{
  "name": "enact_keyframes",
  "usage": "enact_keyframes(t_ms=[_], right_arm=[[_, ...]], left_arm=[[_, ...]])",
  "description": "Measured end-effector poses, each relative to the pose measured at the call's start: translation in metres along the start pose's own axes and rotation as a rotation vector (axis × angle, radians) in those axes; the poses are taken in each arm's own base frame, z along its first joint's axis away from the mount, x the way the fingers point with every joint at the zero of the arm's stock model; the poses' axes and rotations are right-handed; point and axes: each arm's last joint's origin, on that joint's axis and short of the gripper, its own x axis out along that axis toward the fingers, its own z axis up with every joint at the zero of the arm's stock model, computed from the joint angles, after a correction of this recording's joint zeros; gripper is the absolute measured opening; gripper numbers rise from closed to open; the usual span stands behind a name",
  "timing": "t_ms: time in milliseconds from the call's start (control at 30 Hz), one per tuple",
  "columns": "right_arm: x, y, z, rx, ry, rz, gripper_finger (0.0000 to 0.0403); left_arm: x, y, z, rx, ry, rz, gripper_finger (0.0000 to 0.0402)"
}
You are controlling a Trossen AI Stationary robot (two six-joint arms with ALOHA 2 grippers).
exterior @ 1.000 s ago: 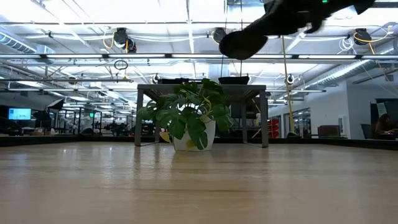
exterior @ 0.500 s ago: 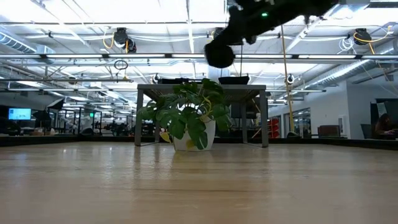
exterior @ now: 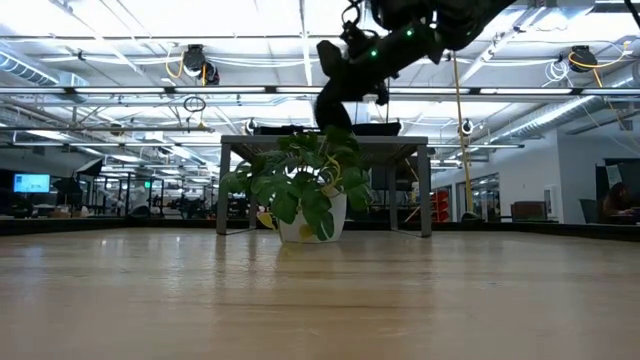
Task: Pick & Place Mini shaped plates
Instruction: Stack the black leaf shaped plate on top of the other black leaf shaped plate on the shelf
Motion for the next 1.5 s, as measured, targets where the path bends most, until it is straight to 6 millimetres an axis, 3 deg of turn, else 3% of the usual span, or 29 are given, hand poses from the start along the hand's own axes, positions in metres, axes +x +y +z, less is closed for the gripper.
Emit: enact_keyframes(t_ms=[267, 667, 800, 1133, 1300, 1500], right_arm=[[0.006, -0.010, -0.001, 0.041, -0.001, -0.029, 0.0010], [0.003, -0.004, 0.004, 0.005, -0.028, 0.076, 0.0139], [-0.014, 0.003, 0.015, -0.052, -0.038, 0.119, 0.0155], [-0.080, 0.006, 0.048, -0.206, -0.018, 0.181, 0.0150], [-0.089, 0.001, 0.035, -0.347, 0.040, 0.181, 0.0150], [-0.069, 0.005, 0.002, -0.466, 0.103, 0.182, 0.0166]], left_arm=[[-0.005, 0.011, 0.006, 0.009, -0.022, 0.014, 0.0186], [-0.004, 0.013, 0.006, 0.042, -0.021, 0.019, 0.0186], [-0.004, 0.012, 0.004, 0.061, -0.008, 0.013, 0.0186], [-0.006, 0.010, 0.002, 0.082, 0.017, 0.022, 0.0186], [-0.007, 0.009, 0.002, 0.076, 0.015, 0.015, 0.0186], [-0.007, 0.010, 0.003, 0.070, 0.012, 0.017, 0.0186]])
